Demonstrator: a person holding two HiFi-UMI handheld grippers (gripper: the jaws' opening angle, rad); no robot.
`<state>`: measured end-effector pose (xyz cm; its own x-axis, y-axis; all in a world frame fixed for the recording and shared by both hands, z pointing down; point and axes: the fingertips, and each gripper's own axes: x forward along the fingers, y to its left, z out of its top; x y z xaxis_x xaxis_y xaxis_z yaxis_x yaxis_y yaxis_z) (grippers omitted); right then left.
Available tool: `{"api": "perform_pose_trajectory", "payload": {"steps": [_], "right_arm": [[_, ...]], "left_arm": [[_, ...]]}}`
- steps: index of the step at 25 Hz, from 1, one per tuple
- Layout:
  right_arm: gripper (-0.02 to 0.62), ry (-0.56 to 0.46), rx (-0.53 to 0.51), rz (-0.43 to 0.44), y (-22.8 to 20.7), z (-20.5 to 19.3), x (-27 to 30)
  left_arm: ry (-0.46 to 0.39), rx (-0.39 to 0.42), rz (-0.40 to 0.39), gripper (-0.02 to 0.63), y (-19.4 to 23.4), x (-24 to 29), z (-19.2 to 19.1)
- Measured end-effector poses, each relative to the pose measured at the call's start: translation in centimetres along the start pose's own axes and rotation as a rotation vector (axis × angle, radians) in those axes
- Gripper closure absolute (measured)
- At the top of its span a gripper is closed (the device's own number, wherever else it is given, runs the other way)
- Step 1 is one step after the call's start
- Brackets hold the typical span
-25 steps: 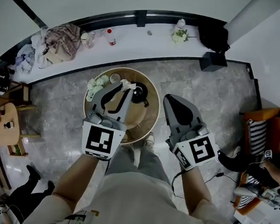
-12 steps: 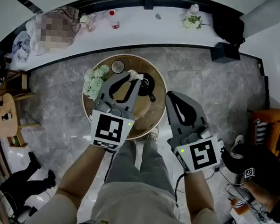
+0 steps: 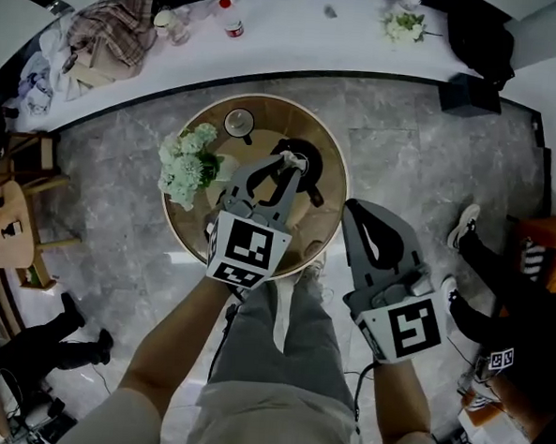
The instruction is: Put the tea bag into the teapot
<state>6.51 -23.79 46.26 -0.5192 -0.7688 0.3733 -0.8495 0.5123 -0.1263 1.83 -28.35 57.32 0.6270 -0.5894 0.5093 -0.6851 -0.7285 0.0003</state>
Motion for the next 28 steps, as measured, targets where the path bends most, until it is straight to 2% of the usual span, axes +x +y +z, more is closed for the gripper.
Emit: {"api": "perform_pose_trajectory", "payload": {"steps": [10, 17, 28], "right_arm": [[0.589, 0.074, 0.07, 0.015, -0.9, -5.6, 2.6], [0.589, 0.108, 0.06, -0.002, -2.9, -7.5, 3.8], [0.589, 0.129, 0.069, 0.002, -4.3, -9.0, 5.9]], "left_arm": [[0.132, -0.03, -0.034, 0.537, -0.1, 5.9, -7.5], [0.228, -0.09, -0.039, 0.537, 0.2, 8.8, -12.2], [0.386, -0.096, -0.084, 0.537, -0.2, 11.6, -15.5]]}}
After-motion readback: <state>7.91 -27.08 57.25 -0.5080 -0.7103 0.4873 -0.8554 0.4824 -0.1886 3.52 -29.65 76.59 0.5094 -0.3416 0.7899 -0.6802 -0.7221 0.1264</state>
